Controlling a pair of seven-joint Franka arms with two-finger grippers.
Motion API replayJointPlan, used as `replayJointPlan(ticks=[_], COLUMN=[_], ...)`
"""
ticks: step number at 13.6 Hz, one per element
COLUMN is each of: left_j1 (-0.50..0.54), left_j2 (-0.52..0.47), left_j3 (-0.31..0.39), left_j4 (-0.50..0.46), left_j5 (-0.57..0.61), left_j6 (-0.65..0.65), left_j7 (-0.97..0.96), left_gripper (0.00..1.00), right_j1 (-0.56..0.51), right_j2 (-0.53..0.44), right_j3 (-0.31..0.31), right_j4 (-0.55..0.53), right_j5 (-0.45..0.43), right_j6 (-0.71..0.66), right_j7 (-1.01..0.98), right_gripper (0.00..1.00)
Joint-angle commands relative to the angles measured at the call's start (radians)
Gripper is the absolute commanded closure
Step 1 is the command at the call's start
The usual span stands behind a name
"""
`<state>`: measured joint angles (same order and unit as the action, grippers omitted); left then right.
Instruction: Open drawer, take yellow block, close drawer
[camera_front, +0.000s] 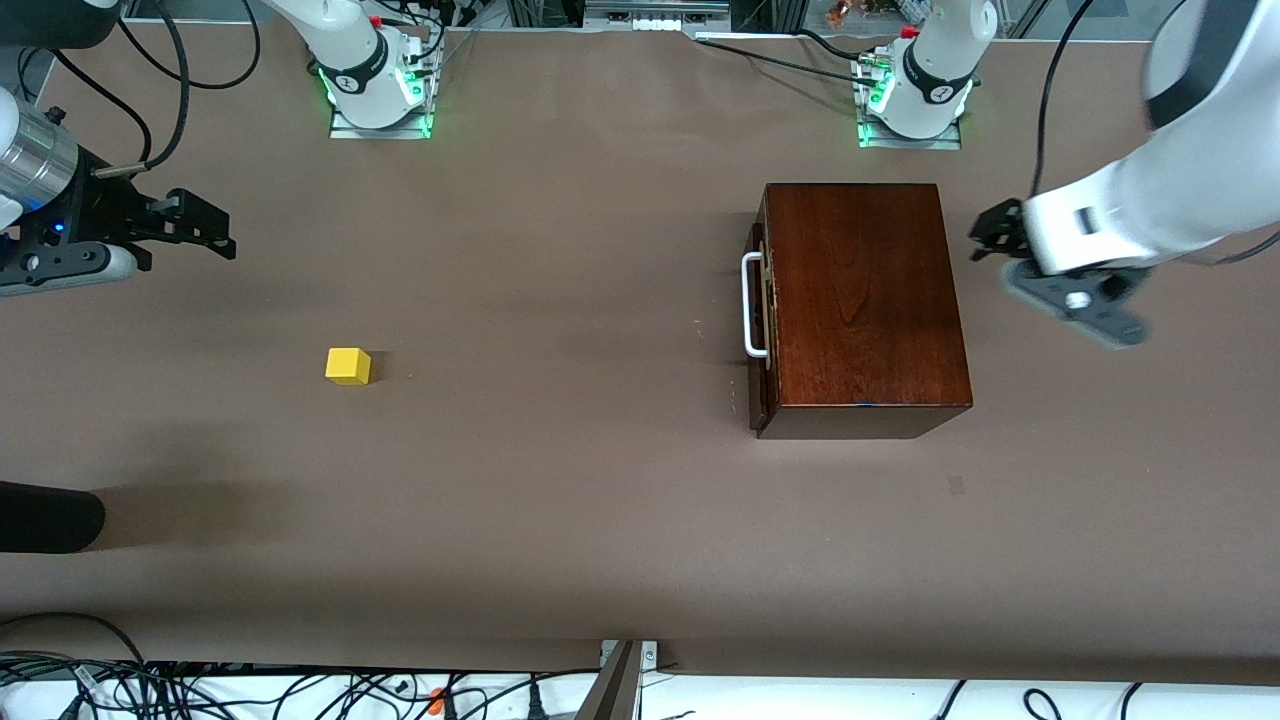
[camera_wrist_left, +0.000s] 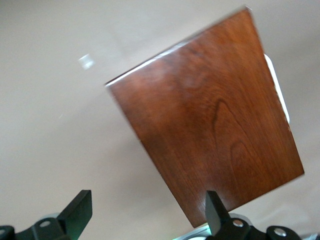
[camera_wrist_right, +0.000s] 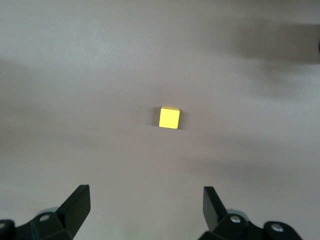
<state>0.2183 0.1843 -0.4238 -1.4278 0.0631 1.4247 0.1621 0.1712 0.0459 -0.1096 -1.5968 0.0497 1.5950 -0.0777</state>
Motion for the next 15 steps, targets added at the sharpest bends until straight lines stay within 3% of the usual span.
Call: replayJointPlan(ticks=[1, 4, 7, 11, 15], left_j1=[-0.016, -0.144, -0.305, -0.312, -0.28], left_j2=[-0.103, -0.248, -0.256, -0.244, -0.227], left_j3=[0.084, 0.284, 0.44, 0.458, 0.445], left_j4=[-0.09, -0.267, -0.287, -0.284, -0.273], left_j5=[-0.025, -0.075, -0.066, -0.065, -0.068], left_j6=[0.034, 0.174, 0.189, 0.189, 0.187], left_j7=[-0.169, -0.184, -0.179, -0.168, -0.17], left_gripper=[0.0, 0.0, 0.0, 0.0, 0.0], right_j1=[-0.013, -0.025, -0.038, -0.036, -0.038], right_j2=[0.011, 0.012, 0.023, 0.022, 0.02], right_j3=[0.007, 0.001, -0.002, -0.002, -0.002], right_j4=[0.028, 0.028, 0.028, 0.024, 0.028], right_j5=[-0.007, -0.005, 0.004, 0.002, -0.004], right_j6=[-0.015, -0.017, -0.027, -0.032, -0.119], right_j7=[-0.004, -0.002, -0.002, -0.005, -0.002], right_gripper=[0.0, 0.0, 0.0, 0.0, 0.0])
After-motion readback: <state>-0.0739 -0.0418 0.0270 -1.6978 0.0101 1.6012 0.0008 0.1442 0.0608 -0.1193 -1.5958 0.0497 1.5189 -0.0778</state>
